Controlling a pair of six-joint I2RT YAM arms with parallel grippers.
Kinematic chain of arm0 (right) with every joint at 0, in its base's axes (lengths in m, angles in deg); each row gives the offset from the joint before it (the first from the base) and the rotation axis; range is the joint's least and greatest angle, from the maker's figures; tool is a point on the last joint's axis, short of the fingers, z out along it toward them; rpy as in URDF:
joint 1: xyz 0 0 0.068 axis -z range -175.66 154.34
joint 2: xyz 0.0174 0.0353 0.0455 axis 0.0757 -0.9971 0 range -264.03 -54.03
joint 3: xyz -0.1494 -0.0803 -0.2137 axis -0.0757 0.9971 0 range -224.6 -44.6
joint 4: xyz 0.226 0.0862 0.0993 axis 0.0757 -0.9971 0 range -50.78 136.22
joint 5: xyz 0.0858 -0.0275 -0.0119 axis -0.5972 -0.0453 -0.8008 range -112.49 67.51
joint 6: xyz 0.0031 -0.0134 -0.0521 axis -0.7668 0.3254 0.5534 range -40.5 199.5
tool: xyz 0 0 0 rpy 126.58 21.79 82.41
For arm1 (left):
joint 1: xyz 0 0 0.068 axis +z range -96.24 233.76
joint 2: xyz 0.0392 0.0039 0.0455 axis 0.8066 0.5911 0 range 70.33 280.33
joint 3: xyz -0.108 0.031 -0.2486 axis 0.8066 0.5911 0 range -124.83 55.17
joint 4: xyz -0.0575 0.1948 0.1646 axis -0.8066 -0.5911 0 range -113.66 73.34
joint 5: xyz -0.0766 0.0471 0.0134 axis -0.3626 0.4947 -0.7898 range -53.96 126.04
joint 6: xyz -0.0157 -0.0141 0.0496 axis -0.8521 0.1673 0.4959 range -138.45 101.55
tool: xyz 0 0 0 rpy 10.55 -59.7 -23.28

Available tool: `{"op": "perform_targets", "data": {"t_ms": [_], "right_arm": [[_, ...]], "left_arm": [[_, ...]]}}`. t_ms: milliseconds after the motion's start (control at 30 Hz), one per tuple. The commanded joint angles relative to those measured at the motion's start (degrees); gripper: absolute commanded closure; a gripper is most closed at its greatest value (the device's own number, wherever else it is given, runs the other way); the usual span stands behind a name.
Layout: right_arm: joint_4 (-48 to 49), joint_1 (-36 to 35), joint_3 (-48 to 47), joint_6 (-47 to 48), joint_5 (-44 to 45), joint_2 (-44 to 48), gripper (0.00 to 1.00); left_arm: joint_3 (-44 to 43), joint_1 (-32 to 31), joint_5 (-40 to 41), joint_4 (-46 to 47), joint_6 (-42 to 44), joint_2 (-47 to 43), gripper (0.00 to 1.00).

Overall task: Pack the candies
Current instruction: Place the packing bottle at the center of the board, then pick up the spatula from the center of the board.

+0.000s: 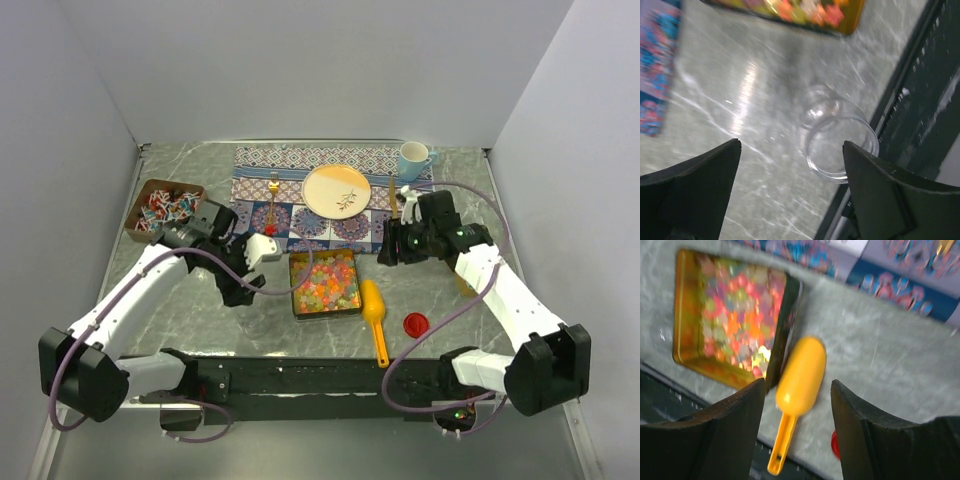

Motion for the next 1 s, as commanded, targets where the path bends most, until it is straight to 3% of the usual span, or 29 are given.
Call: {"op": "perform_targets", "data": {"t_ms": [0,100,133,300,500,733,967], "right_arm": [[-8.8,-5.6,0.0,-1.5,1.0,2.5,0.37],[-11.6,-11.7,0.3,-5.6,1.6,3.1,0.34],[-13.0,-12.5,2.6,-7.1,1.2,3.5,0.34],[-18.1,-17.2,9.8,-12.3,-1.2,5.8,0.31],[-17.4,-23.2,12.3,-21.6,2.5,1.6,0.27],[-10.0,-23.8,18.8,-27.5,6.3,-0.2,0.42],[-3.3,-26.2,19.8,-30.6,10.0,1.0,0.45]], "left_arm": [[-8.5,-0.2,0.3,4.4,-7.4,-0.8,0.10],[-10.5,-0.1,1.7,8.4,-12.7,-0.7,0.09],[-10.5,-0.1,2.5,10.4,-14.2,-1.1,0.02],[-9.3,4.8,7.6,20.1,-27.8,-6.0,0.01],[-8.9,5.8,13.5,21.2,-28.6,-11.9,0.01],[-9.4,8.8,12.8,19.3,-29.5,-15.0,0.01],[-6.9,11.4,11.5,20.8,-30.2,-16.7,0.01]]}}
